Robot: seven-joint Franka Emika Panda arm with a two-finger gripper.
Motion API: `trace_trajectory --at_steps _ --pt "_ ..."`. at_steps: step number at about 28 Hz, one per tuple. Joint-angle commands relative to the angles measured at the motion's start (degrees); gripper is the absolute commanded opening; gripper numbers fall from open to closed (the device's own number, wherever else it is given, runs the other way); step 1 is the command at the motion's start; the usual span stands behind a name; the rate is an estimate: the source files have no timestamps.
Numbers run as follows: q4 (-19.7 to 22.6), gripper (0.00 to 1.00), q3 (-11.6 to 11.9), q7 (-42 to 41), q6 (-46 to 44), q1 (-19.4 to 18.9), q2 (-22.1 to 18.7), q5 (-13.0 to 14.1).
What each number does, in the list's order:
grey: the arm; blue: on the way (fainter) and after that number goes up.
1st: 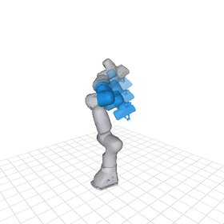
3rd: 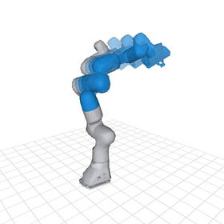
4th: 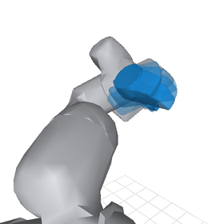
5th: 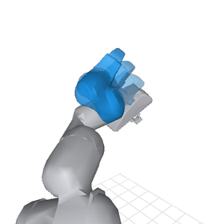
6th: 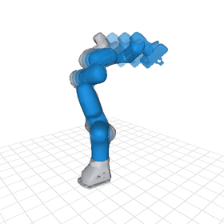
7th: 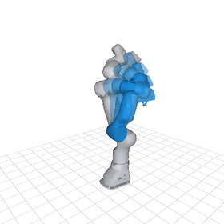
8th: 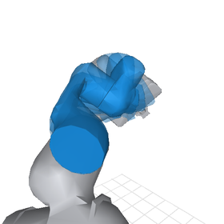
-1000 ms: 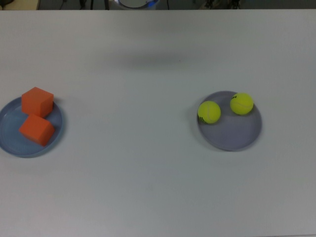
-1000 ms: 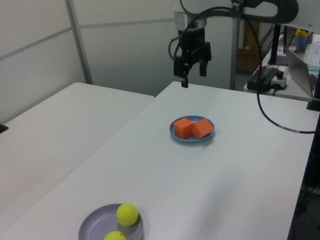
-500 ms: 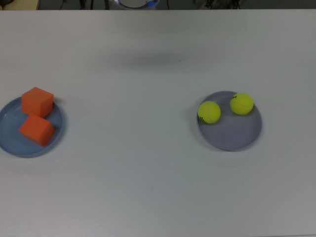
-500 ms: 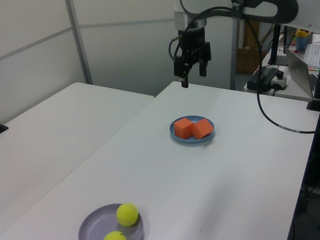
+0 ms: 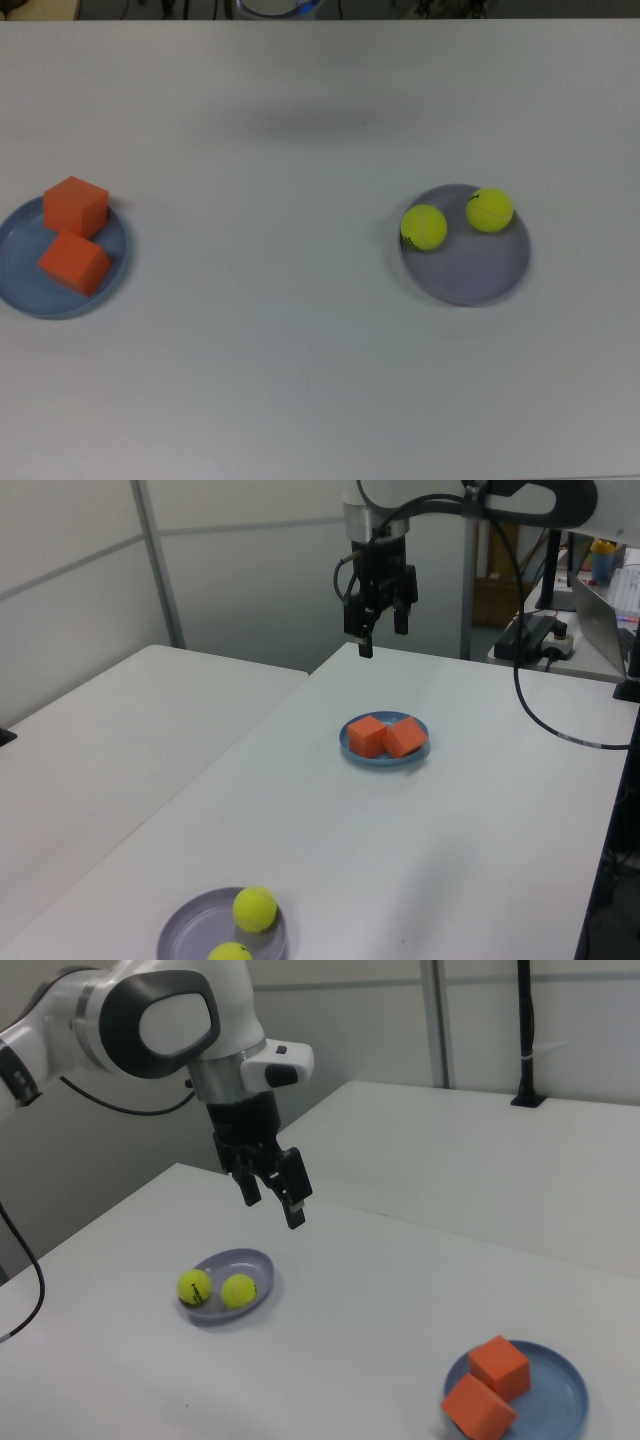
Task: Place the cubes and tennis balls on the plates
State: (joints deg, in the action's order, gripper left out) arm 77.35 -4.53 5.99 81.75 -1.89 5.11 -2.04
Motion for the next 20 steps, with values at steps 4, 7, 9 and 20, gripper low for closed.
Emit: trace_trajectory --at_steps 4,7,9,20 --pt "0.7 1.00 0.3 -0.5 0.4 -0.5 -1.6 0.5" --pt "0.6 1.00 0.3 -0.8 0.4 -0.4 -1.8 0.5" --pt "0.6 1.00 0.4 -0.9 0.4 -0.4 -1.8 0.4" --pt "0.6 1.00 0.8 -1.1 0.5 -0.3 -1.9 0.3"
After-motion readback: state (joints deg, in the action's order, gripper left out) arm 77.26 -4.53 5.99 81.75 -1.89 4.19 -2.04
